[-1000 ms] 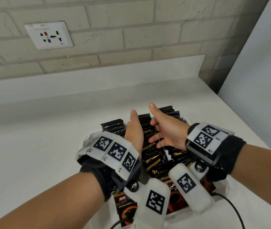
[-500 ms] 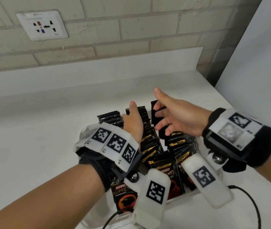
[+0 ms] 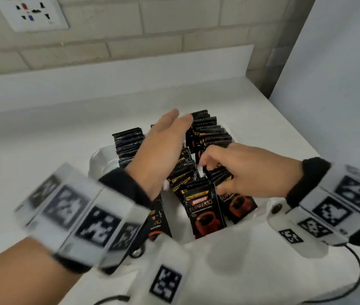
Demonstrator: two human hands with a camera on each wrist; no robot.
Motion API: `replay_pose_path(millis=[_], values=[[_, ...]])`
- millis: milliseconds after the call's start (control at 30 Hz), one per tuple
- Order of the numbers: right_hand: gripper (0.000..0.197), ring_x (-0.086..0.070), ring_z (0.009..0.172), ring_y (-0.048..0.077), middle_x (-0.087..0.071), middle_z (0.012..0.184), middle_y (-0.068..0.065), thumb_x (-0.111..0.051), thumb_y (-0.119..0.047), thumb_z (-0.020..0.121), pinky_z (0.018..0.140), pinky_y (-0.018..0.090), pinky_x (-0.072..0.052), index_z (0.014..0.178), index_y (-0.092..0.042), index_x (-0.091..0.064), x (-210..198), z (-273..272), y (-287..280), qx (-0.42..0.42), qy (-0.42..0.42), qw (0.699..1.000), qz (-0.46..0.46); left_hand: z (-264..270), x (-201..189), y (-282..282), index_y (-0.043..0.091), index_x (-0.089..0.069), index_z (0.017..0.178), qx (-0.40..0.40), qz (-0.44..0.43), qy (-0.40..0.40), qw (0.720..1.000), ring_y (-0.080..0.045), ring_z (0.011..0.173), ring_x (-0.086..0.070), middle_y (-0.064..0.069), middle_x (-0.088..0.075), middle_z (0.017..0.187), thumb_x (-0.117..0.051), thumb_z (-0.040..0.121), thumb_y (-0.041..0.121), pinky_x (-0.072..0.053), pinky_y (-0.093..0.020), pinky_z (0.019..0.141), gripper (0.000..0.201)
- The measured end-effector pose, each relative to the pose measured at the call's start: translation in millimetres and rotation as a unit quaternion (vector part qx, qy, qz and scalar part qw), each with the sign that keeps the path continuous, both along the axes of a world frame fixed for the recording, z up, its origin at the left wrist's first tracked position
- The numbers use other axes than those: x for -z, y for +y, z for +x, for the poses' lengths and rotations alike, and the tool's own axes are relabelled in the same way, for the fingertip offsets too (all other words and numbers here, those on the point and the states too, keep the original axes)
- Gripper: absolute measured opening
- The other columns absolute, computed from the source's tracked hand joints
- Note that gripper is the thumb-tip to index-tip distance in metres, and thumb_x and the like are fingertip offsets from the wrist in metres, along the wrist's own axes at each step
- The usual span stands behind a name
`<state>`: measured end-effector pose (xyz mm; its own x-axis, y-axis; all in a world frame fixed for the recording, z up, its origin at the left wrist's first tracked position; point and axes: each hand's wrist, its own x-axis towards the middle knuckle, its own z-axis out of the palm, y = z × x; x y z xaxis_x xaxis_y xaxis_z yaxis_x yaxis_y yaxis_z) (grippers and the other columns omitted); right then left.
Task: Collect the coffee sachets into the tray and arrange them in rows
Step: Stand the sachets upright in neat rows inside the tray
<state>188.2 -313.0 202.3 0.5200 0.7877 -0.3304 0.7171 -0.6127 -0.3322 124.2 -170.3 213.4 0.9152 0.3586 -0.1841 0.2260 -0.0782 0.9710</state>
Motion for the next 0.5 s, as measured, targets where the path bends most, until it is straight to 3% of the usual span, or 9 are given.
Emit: replay_pose_path(millis=[33,100,167,267,333,367,433,500], values=[[0.06,-0.04,0.1,0.007,-0.054,0.119,-0.009,-0.069,-0.035,0.079,0.086,0.027,-0.041,0.129,-0.031,-0.035,2,-2,3,-0.023,-0.03,0.999,-0.016,-10,-5,1,0.032,-0.049,0.129,0.019,-0.013,-0.01,1.0,-0.005,0.129,-0.04,0.013,-0.047,0.138,-0.052,0.09,0.039,-0.026,-0.024,0.105,0.04],[0.07,-0.031,0.095,0.011,-0.056,0.114,-0.004,-0.07,-0.044,0.075,0.083,0.03,-0.038,0.132,-0.028,-0.031,6,-4,11,-0.068,-0.098,0.991,-0.066,-29,-8,4,0.032,-0.065,0.101,0.065,-0.048,0.013,0.997,-0.005,0.109,-0.059,0.011,-0.068,0.112,-0.065,0.078,0.037,-0.041,-0.024,0.096,0.024],[0.076,-0.033,0.094,0.016,-0.057,0.114,-0.002,-0.07,-0.049,0.073,0.079,0.031,-0.03,0.132,-0.026,-0.029,8,-5,19,-0.105,-0.15,0.976,-0.115,-44,-2,6,0.026,-0.07,0.087,0.124,-0.056,0.084,0.987,-0.01,0.09,-0.067,0.005,-0.074,0.091,-0.061,0.066,0.04,-0.051,-0.024,0.081,0.027],[0.095,-0.039,0.108,0.023,-0.056,0.118,0.003,-0.072,-0.052,0.069,0.088,0.034,-0.03,0.14,-0.024,-0.017,13,-6,29,-0.12,-0.175,0.964,-0.16,-57,15,6,0.012,-0.068,0.098,0.181,-0.061,0.218,0.957,-0.015,0.09,-0.068,-0.004,-0.073,0.098,-0.062,0.081,0.027,-0.054,-0.021,0.079,0.023],[0.104,-0.04,0.111,0.025,-0.055,0.117,0.008,-0.073,-0.054,0.067,0.092,0.035,-0.029,0.143,-0.021,-0.01,15,-7,33,-0.124,-0.192,0.956,-0.182,-60,23,6,0.002,-0.062,0.101,0.172,-0.086,0.257,0.947,-0.023,0.093,-0.063,-0.01,-0.066,0.102,-0.057,0.09,0.02,-0.047,-0.021,0.086,0.022],[0.107,-0.04,0.112,0.025,-0.055,0.117,0.01,-0.073,-0.054,0.067,0.093,0.035,-0.029,0.144,-0.019,-0.008,15,-8,34,-0.124,-0.198,0.953,-0.191,-59,25,4,0.004,-0.058,0.101,0.167,-0.102,0.267,0.944,-0.024,0.091,-0.054,-0.011,-0.057,0.098,-0.056,0.091,0.018,-0.04,-0.023,0.087,0.017],[0.113,-0.042,0.114,0.026,-0.056,0.117,0.012,-0.074,-0.055,0.066,0.095,0.036,-0.027,0.145,-0.016,-0.002,16,-10,36,-0.127,-0.208,0.948,-0.205,-55,27,-4,0.01,-0.056,0.1,0.148,-0.116,0.27,0.944,-0.021,0.089,-0.041,-0.009,-0.044,0.094,-0.061,0.081,0.02,-0.033,-0.029,0.083,0.022],[0.118,-0.043,0.115,0.027,-0.058,0.116,0.011,-0.073,-0.056,0.066,0.097,0.038,-0.026,0.145,-0.014,0.003,17,-10,37,-0.128,-0.217,0.945,-0.21,-51,31,-10,0.011,-0.059,0.099,0.135,-0.099,0.273,0.947,-0.024,0.085,-0.047,-0.005,-0.041,0.089,-0.063,0.068,0.023,-0.035,-0.035,0.08,0.033]])
